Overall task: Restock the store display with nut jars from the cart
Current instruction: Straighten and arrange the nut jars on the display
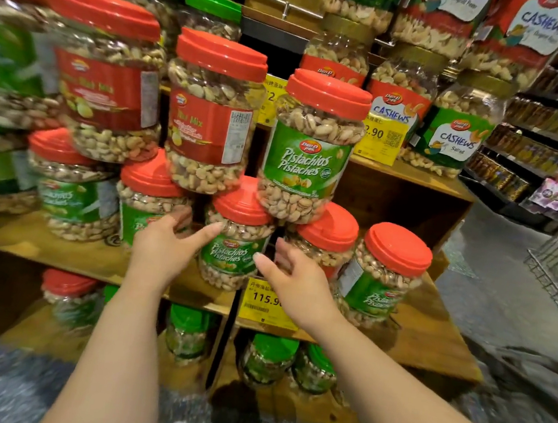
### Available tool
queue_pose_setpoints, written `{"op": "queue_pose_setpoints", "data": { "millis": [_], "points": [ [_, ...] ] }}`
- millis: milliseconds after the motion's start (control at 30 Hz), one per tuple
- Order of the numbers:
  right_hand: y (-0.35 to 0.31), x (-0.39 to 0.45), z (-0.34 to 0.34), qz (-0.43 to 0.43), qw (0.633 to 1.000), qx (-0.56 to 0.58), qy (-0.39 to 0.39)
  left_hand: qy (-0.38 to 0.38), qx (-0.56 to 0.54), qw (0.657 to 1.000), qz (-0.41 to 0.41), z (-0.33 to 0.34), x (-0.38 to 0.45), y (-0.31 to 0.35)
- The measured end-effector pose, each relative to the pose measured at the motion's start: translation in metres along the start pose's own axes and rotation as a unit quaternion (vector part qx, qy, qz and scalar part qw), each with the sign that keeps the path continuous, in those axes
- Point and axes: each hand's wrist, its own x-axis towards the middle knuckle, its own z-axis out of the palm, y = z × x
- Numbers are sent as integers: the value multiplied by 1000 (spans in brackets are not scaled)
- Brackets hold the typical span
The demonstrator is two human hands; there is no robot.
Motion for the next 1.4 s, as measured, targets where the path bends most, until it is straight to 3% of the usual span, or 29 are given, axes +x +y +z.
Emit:
{"op": "queue_pose_setpoints", "data": {
  "millis": [133, 267, 800, 967, 1100, 1267, 1400],
  "points": [
    [-3, 21, 13, 14, 995, 94, 2, -80, -129, 988, -11, 16, 14, -12],
    [-1, 31, 17, 19, 996, 89, -20, -112, -184, 977, -1, 29, 21, -24],
    [1, 44, 15, 13, 994, 100, -46, -109, -175, 978, 18, 21, 1, -22],
    [-7, 39, 9, 4, 996, 70, -48, -117, -72, 990, 16, 3, -7, -10],
    [-29, 21, -6, -31, 995, -97, -6, -44, 86, 994, 59, -33, -6, 10],
    [-78, 2, -35, -163, 952, -250, 73, 87, 243, 958, 126, -85, 5, 55],
    [-122, 17, -49, -253, 913, -312, 76, 86, 306, 937, 149, -102, 20, 77]
  ]
}}
